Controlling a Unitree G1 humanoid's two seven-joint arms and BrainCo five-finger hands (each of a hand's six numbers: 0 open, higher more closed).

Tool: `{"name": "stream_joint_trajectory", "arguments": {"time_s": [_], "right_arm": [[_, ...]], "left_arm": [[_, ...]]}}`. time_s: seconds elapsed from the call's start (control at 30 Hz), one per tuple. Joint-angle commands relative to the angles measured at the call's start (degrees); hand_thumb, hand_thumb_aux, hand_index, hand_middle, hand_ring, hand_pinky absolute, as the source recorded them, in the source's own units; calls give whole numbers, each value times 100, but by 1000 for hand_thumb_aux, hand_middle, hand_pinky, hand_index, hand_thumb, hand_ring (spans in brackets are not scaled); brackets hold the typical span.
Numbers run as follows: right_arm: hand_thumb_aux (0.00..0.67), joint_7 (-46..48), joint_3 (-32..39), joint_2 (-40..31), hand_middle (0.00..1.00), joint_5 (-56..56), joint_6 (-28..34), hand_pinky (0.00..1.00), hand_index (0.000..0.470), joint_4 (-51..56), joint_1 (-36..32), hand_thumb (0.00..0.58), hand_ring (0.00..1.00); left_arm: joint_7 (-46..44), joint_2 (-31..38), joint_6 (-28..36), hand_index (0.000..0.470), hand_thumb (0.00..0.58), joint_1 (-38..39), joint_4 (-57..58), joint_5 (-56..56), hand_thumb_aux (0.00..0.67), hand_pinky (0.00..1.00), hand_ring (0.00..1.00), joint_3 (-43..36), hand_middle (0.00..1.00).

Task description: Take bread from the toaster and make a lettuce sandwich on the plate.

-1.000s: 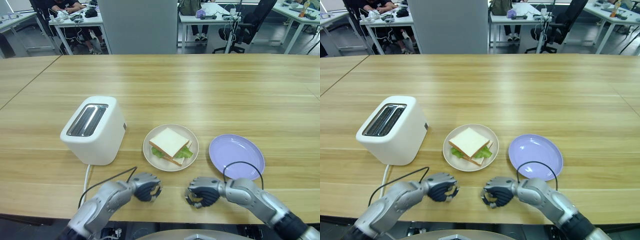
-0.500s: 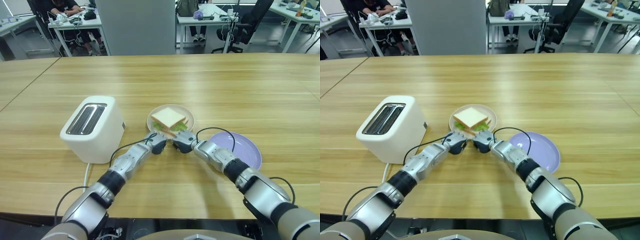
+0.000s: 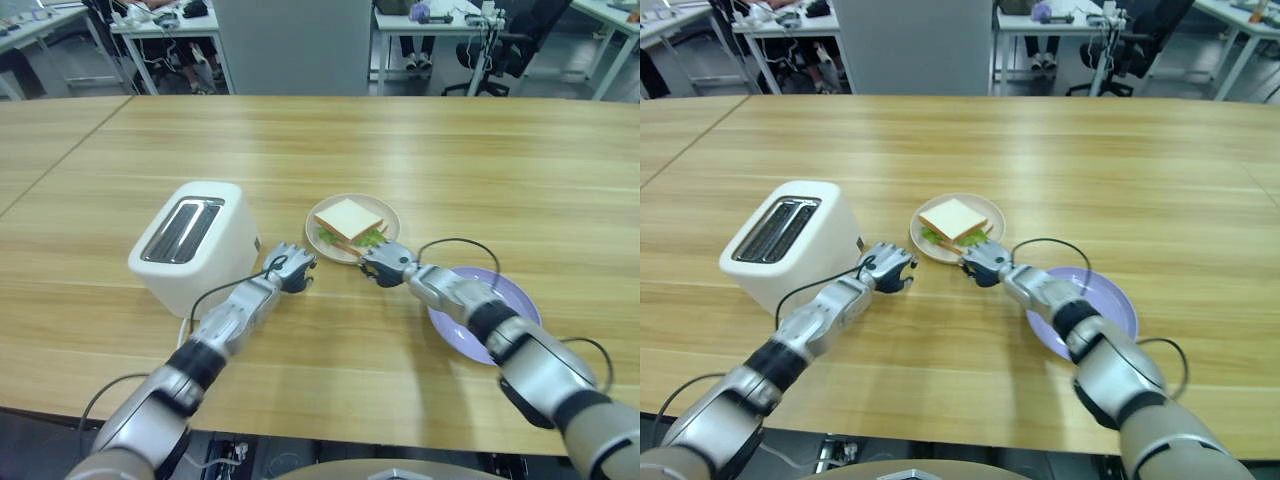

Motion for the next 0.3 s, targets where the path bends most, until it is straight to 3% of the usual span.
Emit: {"name": "stream_joint_trajectory", "arguments": {"time_s": [0.03, 0.13, 0.17, 0.2, 0.23, 0.3], "right_arm": [[0, 975, -965, -917, 835, 1211, -170, 835, 0, -2798, 1234, 0, 835], [0, 1332, -1912, -1384, 569, 2314, -37, 569, 0, -4663, 2615, 0, 569], [0, 1385, -2197, -1427, 384, 2586, 37, 384, 0, -5154, 3055, 0, 384], [0, 1423, -2460, -1424, 314, 2854, 123, 314, 0, -5594, 3493, 0, 314], [0, 1466, -2674, -1408, 314, 3049, 171, 314, 0, -5960, 3864, 0, 314], [0, 1486, -3075, -1338, 173, 3222, 186, 173, 0, -6541, 4524, 0, 173]], "left_arm": [[-556, 23, 318, 0, 0, 1244, -2413, -919, 0, 0, 0, 927, 0], [-760, -384, 633, 0, 0, 2448, -4044, -1740, 0, 0, 0, 1627, 0], [-777, -553, 685, 0, 0, 2788, -4478, -1955, 0, 0, 0, 1781, 0], [-729, -760, 704, 0, 0, 3137, -4888, -2172, 0, 0, 0, 1891, 0], [-691, -949, 737, 0, 0, 3449, -5234, -2318, 0, 0, 0, 1959, 0], [-639, -1203, 628, 0, 0, 3993, -5717, -2402, 0, 0, 0, 1952, 0]]}}
